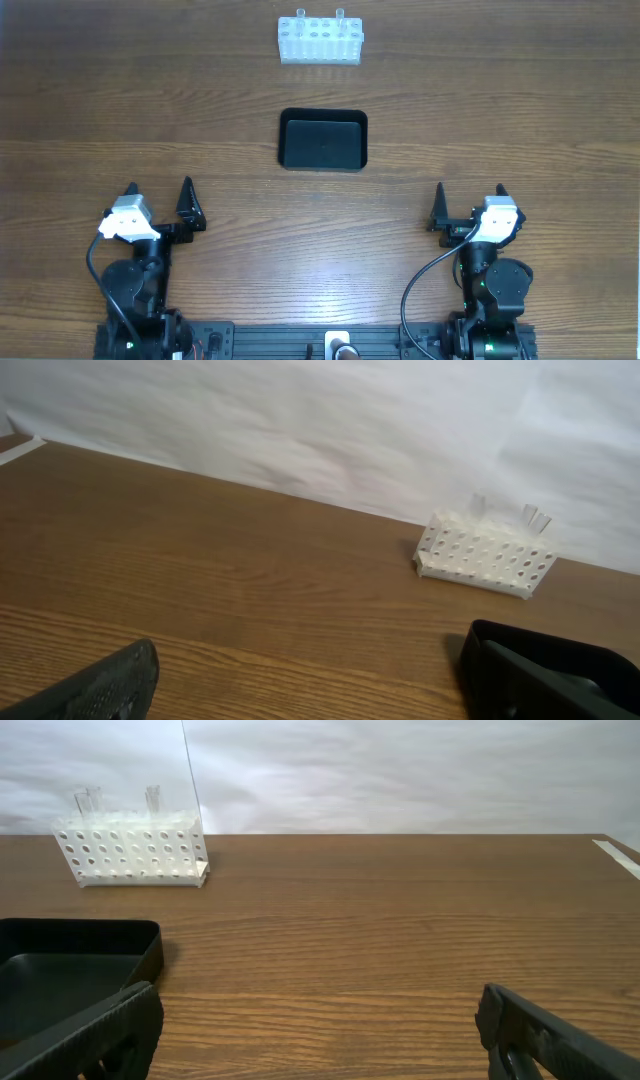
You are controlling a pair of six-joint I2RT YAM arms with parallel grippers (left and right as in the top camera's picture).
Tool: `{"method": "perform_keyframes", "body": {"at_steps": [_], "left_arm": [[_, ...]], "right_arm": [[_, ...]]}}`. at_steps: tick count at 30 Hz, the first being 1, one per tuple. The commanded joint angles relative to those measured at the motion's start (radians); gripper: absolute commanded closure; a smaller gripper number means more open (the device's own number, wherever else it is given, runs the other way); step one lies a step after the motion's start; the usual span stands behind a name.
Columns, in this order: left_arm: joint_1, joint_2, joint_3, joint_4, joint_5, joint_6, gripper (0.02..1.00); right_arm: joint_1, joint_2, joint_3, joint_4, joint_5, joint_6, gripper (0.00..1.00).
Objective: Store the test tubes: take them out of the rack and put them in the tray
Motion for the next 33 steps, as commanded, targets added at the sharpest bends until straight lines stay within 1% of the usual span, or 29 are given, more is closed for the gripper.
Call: {"method": "perform_keyframes", "body": {"at_steps": [1, 12, 17, 23, 27, 33], "left_arm": [[0.005, -0.005, -0.005, -0.004, -0.005, 0.015, 0.023], [0.005, -0.005, -0.004, -0.003, -0.005, 0.015, 0.02], [0.005, 0.076, 0.079, -0.005, -0.005, 0.011, 0.02], [-0.006, 0.357, 0.354, -0.017, -0.004, 0.01, 0.02], [-0.053, 0.593, 0.607, -0.017, -0.004, 0.01, 0.02], [-0.135, 0.904, 0.907, -0.016, -0.004, 0.01, 0.02]], "right_arm": [[-0.007, -0.009, -0.007, 0.0, -0.005, 0.003, 0.009], [-0.007, -0.009, -0.007, 0.0, -0.005, 0.003, 0.012], [-0.007, -0.009, -0.007, 0.0, -0.005, 0.003, 0.007], [-0.007, -0.009, -0.007, 0.0, -0.005, 0.003, 0.009], [-0.007, -0.009, -0.007, 0.0, -0.005, 0.003, 0.009], [-0.007, -0.009, -0.007, 0.0, -0.005, 0.003, 0.009]]}}
